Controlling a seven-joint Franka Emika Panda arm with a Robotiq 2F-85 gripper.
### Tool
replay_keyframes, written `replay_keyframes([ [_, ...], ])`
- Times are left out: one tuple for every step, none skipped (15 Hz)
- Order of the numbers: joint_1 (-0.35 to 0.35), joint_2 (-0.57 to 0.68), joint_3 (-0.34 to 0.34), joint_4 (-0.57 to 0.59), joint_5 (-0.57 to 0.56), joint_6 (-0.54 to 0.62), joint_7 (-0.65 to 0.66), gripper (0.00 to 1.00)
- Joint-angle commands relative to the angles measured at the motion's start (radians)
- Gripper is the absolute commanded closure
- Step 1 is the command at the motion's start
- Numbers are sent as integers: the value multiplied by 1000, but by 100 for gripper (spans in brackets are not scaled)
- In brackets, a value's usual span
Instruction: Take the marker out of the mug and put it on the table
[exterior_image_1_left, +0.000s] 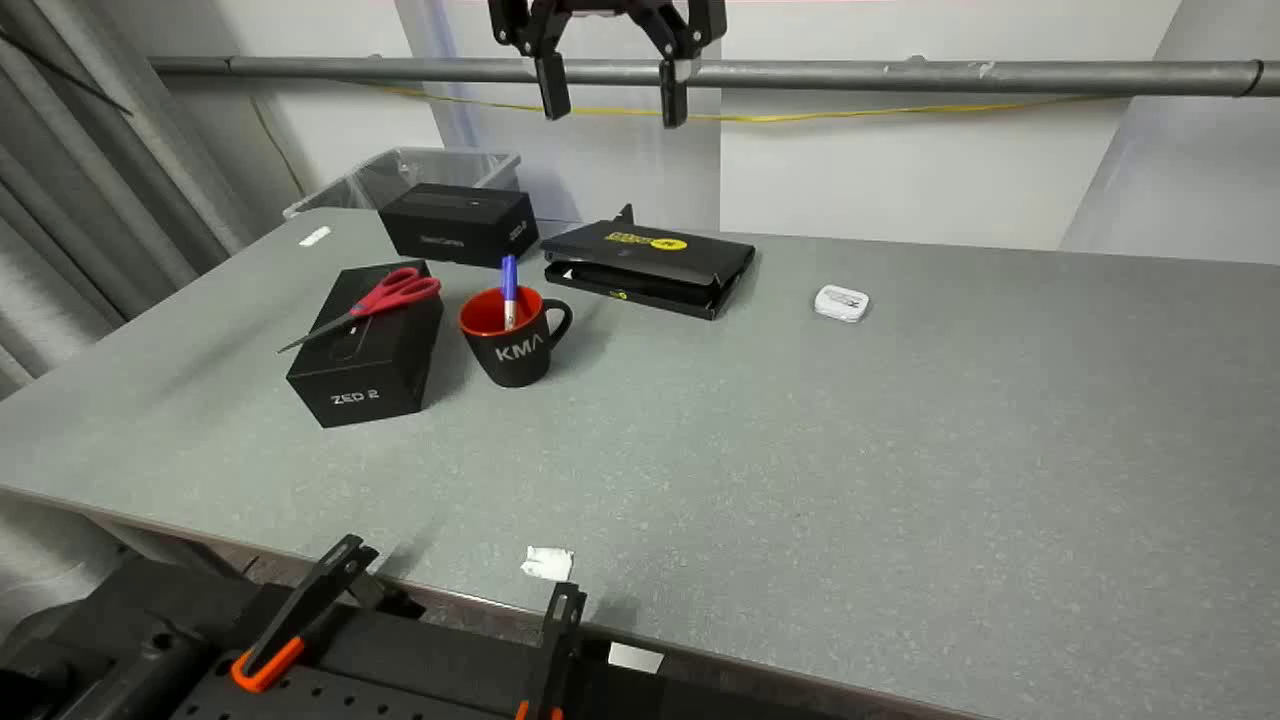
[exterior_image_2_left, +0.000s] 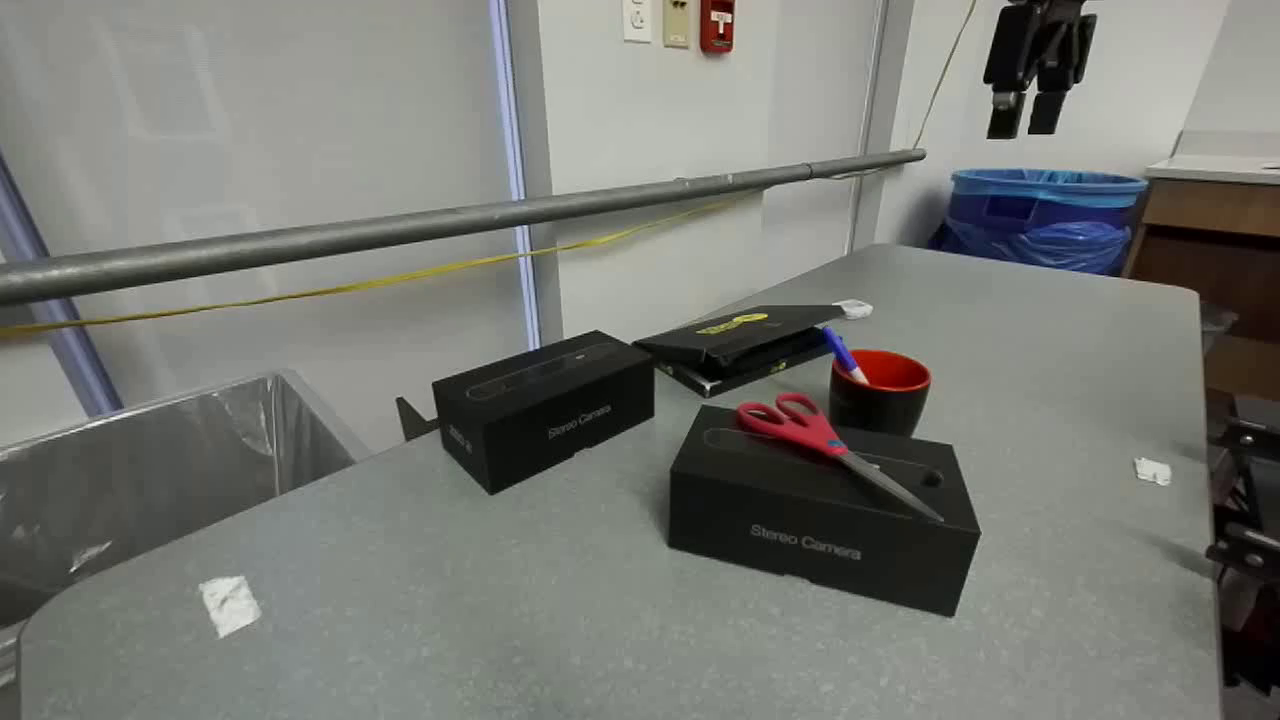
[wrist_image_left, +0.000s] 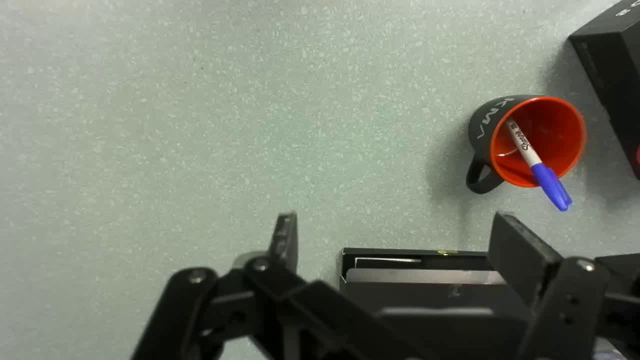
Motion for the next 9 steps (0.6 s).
replay_keyframes([
  [-3,1,3,1,1,-2,-1,0],
  [-3,1,3,1,1,-2,-1,0],
  [-3,1,3,1,1,-2,-1,0],
  [-3,1,3,1,1,-2,-1,0],
  [-6,-2,3,-3,-13,14,-1,0],
  [-3,6,9,-7,-25,52,-1,0],
  [3,22,14,-4,-33,74,-10,0],
  [17,50,25,-4,-32,112,-21,0],
  [28,67,32,-8,-17,150,-32,0],
])
